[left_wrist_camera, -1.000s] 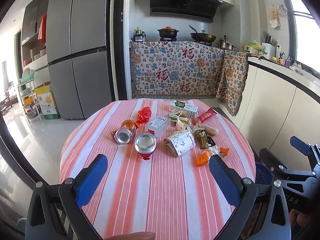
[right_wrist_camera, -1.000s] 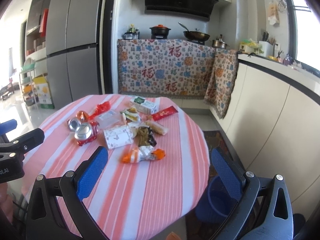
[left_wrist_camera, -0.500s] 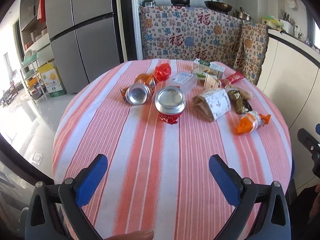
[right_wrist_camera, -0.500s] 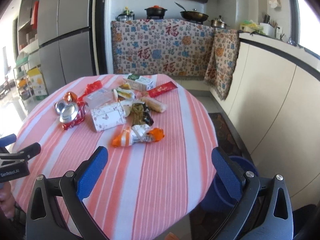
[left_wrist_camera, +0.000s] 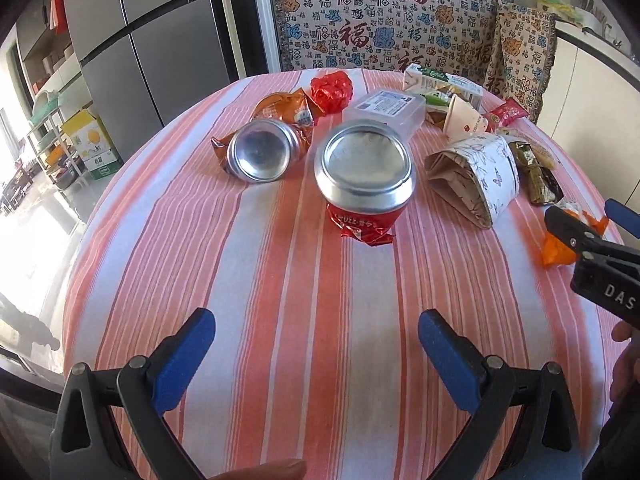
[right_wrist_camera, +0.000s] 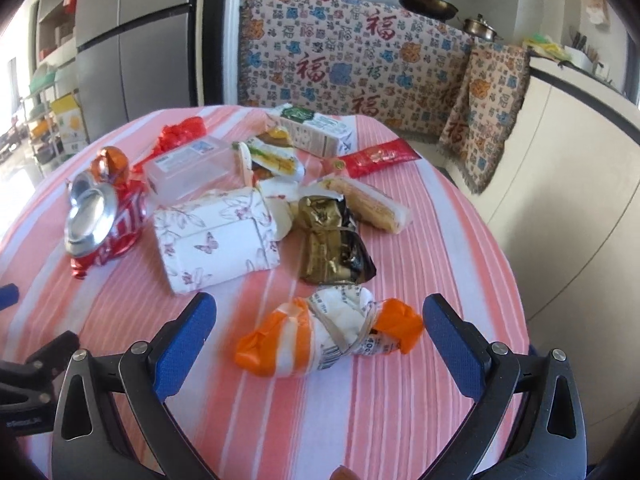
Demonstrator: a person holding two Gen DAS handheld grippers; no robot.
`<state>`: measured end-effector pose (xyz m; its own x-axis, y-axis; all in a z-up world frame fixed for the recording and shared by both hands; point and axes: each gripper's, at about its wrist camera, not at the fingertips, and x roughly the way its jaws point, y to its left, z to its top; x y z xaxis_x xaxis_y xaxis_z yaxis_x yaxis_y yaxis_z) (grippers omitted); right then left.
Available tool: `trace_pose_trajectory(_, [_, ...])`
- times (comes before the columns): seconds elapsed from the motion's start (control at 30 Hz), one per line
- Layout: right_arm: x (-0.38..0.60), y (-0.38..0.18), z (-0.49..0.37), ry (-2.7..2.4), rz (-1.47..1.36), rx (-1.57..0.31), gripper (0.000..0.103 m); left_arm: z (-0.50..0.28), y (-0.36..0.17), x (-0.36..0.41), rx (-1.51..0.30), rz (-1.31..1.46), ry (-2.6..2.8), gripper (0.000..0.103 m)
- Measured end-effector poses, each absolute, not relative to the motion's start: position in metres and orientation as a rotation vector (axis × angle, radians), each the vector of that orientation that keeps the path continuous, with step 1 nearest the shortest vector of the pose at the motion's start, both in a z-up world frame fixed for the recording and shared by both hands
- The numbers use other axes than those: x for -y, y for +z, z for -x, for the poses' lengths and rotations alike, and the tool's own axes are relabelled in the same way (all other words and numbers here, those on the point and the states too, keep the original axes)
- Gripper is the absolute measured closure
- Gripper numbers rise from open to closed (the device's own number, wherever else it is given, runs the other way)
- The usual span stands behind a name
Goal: Collect trash
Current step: 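Move left tool to the silver can while right tool approaches the orange-white snack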
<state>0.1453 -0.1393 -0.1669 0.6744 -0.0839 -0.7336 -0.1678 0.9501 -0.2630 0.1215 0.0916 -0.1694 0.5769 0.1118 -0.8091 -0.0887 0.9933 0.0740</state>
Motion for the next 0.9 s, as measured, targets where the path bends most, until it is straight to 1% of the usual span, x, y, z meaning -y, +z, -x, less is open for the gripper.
trace_pose_trajectory(0.13, [0.168, -0.172, -0.149, 0.031, 0.284, -0.924, 0.000, -0.127, -0.174, -0.094, -0.958, -0.020, 0.115, 0.000])
trace_pose_trajectory(0.23, [0.189, -0.167, -0.140, 0.001, 0.290, -0.928, 0.000, -0.130, -0.175, -0.095, -0.952, -0.008, 0.112, 0.000])
trace_pose_trajectory(0.37, [0.210, -0.166, -0.129, -0.022, 0.276, -0.981, 0.000, -0.135, -0.177, -0.099, -0.954, 0.036, 0.098, 0.000])
trace_pose_trajectory(0.53, [0.211, -0.163, -0.109, 0.043, 0.189, -1.023, 0.000, -0.134, -0.177, -0.098, -0.948, 0.037, 0.095, 0.000])
trace_pose_trajectory(0.6, [0.201, -0.170, -0.107, 0.052, 0.202, -1.045, 0.000, -0.133, -0.177, -0.098, -0.948, 0.036, 0.098, 0.000])
trace_pose_trajectory(0.77, [0.196, -0.174, -0.106, 0.033, 0.201, -1.012, 0.000, -0.131, -0.176, -0.098, -0.954, 0.030, 0.090, 0.000])
trace_pose_trajectory(0.9, [0.197, -0.174, -0.108, 0.041, 0.191, -1.009, 0.000, -0.148, -0.172, -0.097, -0.966, -0.004, -0.016, 0.000])
